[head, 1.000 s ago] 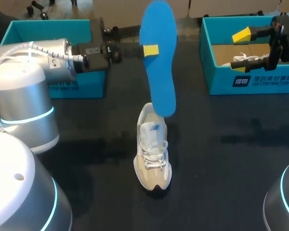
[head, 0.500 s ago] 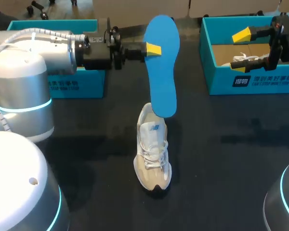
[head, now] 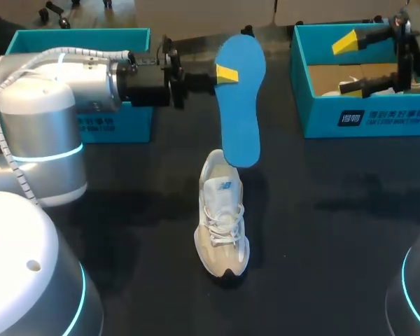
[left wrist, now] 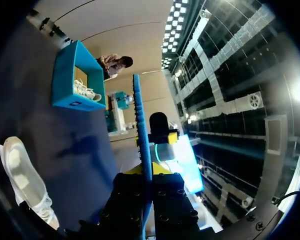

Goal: Take the shoe out of the shoebox, open the shoe tongue, remove and reinsert the insole, then place the shoe into the shoebox

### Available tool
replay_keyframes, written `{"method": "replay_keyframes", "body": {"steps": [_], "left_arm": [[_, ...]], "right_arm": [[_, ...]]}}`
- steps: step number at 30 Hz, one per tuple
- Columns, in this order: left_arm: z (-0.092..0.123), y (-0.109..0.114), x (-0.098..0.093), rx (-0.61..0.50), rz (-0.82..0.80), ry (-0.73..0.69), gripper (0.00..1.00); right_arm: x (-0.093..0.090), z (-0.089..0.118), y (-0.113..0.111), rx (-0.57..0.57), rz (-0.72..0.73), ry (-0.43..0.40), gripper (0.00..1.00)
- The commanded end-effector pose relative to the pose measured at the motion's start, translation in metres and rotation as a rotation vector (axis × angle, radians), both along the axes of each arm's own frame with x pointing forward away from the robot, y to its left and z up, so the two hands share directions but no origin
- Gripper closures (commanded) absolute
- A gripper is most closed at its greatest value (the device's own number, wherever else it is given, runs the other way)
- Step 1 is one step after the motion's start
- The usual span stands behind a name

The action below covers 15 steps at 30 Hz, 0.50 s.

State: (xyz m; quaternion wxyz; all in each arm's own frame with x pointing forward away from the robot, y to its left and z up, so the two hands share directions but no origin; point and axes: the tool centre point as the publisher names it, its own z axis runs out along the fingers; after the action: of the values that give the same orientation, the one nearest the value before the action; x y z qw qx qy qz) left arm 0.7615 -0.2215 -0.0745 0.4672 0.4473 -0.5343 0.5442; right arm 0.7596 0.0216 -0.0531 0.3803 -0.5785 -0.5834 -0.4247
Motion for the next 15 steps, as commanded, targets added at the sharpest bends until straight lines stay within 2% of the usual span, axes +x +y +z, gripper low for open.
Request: {"method": "replay_keyframes", "body": {"steps": [1, 15], "left_arm": [[-0.004, -0.009, 0.006, -0.002, -0.007, 0.032, 1.00], [-0.017, -0.021, 0.013, -0.039, -0.037, 0.116, 1.00]], "right_arm": [[-0.006, 0.016, 0.005, -0.123, -0.019, 0.010, 0.00], [-0.008, 0.043, 0.020, -0.385, -0.025, 0.052, 0.00]]}}
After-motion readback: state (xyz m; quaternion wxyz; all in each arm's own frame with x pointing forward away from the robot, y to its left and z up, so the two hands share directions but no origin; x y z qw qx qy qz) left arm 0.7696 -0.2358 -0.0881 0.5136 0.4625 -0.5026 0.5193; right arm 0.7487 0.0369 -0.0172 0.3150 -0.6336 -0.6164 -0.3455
